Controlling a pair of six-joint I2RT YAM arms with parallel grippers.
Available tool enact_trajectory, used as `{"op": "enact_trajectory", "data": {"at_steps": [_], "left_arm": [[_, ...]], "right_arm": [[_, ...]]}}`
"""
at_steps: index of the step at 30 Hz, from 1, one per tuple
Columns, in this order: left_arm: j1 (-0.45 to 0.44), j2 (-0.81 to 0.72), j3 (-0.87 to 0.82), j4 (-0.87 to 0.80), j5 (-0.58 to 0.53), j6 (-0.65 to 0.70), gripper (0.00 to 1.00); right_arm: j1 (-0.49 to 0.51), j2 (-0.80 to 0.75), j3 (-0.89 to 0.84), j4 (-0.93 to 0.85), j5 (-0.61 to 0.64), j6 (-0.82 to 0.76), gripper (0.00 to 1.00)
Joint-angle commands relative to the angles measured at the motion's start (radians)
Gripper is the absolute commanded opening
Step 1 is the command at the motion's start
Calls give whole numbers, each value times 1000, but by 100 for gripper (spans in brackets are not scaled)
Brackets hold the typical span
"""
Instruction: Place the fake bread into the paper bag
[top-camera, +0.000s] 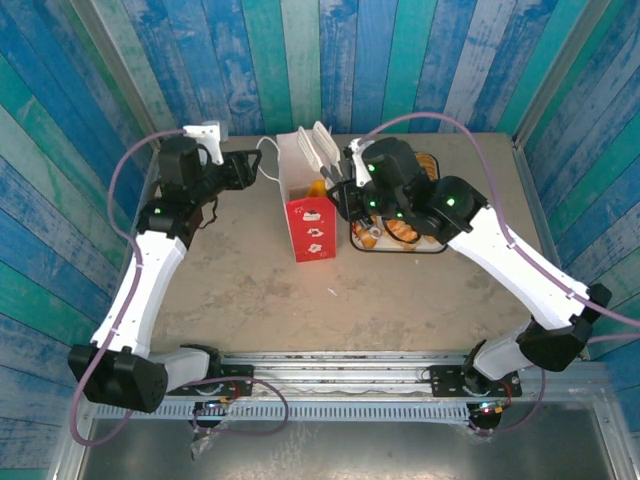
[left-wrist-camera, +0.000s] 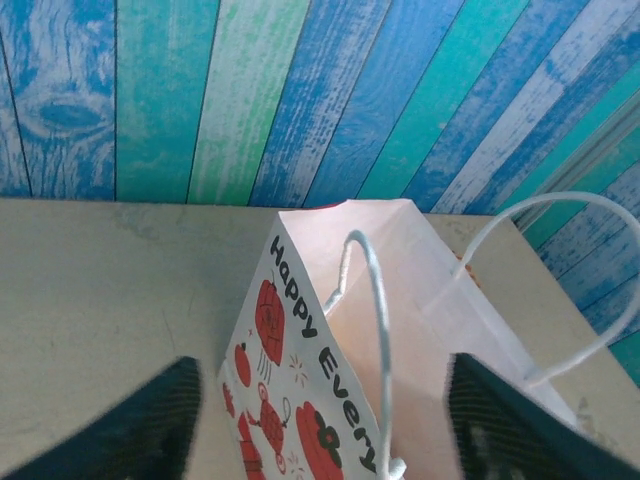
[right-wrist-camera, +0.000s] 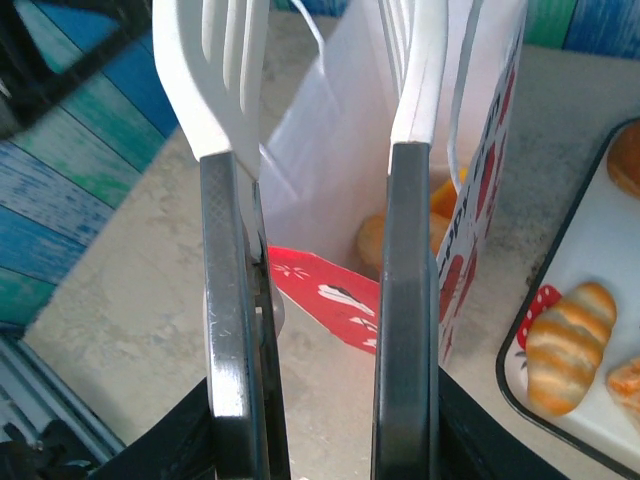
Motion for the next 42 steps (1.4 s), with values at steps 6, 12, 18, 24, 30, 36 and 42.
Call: {"op": "enact_trajectory", "data": {"at_steps": [6,12,18,24,30,36,42], "left_arm": [[3,-191,-144,125,-5,58,90],[3,-319,-274,152,-106,40,98],[4,-459,-418,168,-208,-27,95],[4,-531,-590,263,-221,-217,94],[3,-505,-675,288,-188,-311,94],[3,-470,-721,332,-153,-338,94],[4,-419,-706,341,-134,-325,94]], "right_arm": [[-86,-194,7,38,-40,4,44],[-299,-287,-177,13,-100,30,44],[-413,-213,-343,-14,-92,-35,44],[-450,17,-325,-19,-63,-128,43],[-504,249,-202,-21,-127,-195,43],[-544,400,-105,-24,-159,-224,45],[-559,480,-34,-27,-184,-250,50]]}}
